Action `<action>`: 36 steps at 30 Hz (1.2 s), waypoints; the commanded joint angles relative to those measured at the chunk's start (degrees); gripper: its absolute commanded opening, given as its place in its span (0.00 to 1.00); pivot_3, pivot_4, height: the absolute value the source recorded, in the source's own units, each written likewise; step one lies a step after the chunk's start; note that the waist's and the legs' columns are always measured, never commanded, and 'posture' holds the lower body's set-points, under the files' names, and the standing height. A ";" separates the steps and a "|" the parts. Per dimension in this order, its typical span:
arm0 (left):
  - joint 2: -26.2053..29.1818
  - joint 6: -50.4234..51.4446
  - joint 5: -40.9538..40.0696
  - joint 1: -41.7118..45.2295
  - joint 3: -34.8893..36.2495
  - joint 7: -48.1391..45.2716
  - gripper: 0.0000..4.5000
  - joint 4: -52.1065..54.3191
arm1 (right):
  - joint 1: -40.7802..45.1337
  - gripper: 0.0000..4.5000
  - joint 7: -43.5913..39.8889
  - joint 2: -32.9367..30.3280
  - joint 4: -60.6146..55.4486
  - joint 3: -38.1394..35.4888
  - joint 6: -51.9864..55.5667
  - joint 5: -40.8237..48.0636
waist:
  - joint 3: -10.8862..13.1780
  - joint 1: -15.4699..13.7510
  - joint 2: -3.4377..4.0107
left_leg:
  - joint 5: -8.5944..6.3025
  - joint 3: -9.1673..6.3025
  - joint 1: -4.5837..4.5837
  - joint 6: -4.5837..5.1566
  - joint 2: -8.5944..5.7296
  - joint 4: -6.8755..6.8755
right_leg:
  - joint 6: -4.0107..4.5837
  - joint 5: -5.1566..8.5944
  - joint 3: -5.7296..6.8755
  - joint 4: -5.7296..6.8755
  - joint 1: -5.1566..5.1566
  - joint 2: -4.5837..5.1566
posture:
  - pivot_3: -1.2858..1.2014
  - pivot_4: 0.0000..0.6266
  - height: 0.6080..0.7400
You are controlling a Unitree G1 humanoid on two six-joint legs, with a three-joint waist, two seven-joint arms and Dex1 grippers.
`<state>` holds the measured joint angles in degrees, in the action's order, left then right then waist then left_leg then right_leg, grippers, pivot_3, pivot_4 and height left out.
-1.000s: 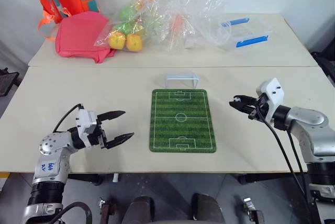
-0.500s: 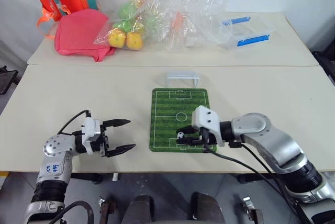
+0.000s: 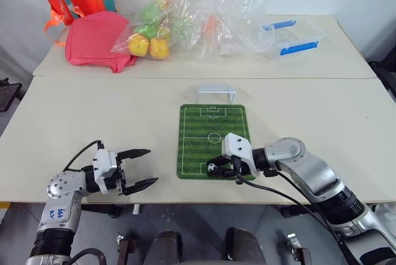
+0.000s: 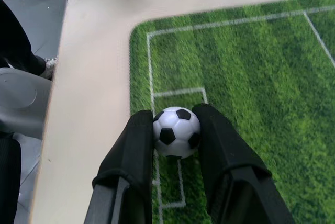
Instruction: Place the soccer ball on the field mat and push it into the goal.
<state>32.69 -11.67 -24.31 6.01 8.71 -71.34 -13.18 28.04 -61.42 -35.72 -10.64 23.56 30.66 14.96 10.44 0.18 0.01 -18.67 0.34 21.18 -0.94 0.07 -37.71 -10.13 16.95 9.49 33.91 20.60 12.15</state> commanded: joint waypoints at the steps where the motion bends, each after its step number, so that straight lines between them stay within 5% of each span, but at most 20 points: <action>1: 0.62 -0.16 -0.82 -0.27 0.82 0.39 1.00 1.94 | 0.60 0.19 -0.96 0.81 0.34 -0.22 -2.04 -0.68 | 0.00 -0.01 0.00 | 0.00 0.00 0.00 0.00 0.00 0.00 | 0.00 0.00 0.00 0.00 0.00 0.00 | 0.52 0.24 1.00; 4: 0.63 -0.21 -0.81 -0.08 0.80 0.57 1.00 1.78 | 0.22 0.19 -1.20 1.06 0.79 -0.27 -2.61 -1.18 | 0.00 0.01 0.00 | 0.00 0.00 -0.01 0.00 0.00 0.00 | 0.00 0.00 0.00 0.00 0.00 0.00 | 0.52 0.24 1.00; 12: 0.40 -0.10 -0.68 1.10 0.62 0.94 1.00 0.89 | -0.07 0.77 -1.22 1.89 0.84 -1.42 -3.57 -1.38 | 0.00 0.01 0.00 | 0.00 0.01 -0.01 0.00 0.00 -0.02 | 0.00 0.00 -0.02 0.03 0.00 0.00 | 0.52 0.24 1.00; 28: -0.64 -0.08 -0.71 4.02 -0.22 0.72 1.00 -1.06 | 2.86 0.77 -3.13 0.48 -9.73 -6.45 -0.06 3.57 | 0.00 -0.01 0.00 | 0.00 0.02 0.00 0.00 0.00 -0.03 | 0.00 -0.01 -0.03 0.02 0.01 -0.01 | 0.52 0.24 1.00; 31: -0.68 0.52 -1.51 4.25 -0.05 0.03 1.00 -1.05 | 0.48 0.65 -3.92 -1.20 -14.62 -8.03 0.87 6.07 | 0.00 -0.04 0.00 | 0.00 0.00 0.00 -0.01 0.01 -0.03 | 0.00 -0.01 -0.03 0.02 0.01 -0.01 | 0.52 0.24 1.00; 36: 0.01 1.60 -2.49 4.36 0.32 -1.53 1.00 -1.02 | -2.47 0.26 -3.22 -3.17 -18.03 -7.67 3.22 7.28 | 0.00 -0.10 -0.02 | -0.03 0.03 0.01 0.01 0.00 -0.05 | -0.01 -0.01 -0.04 0.01 0.00 -0.02 | 0.52 0.24 1.00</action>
<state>32.07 -10.31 -25.41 10.32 8.25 -72.02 -14.47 26.00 -64.71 -37.97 -25.82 16.80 33.42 20.95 10.43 0.08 -0.02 -18.70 0.37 21.18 -0.94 0.07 -37.78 -10.14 16.94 9.43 33.94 20.60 12.14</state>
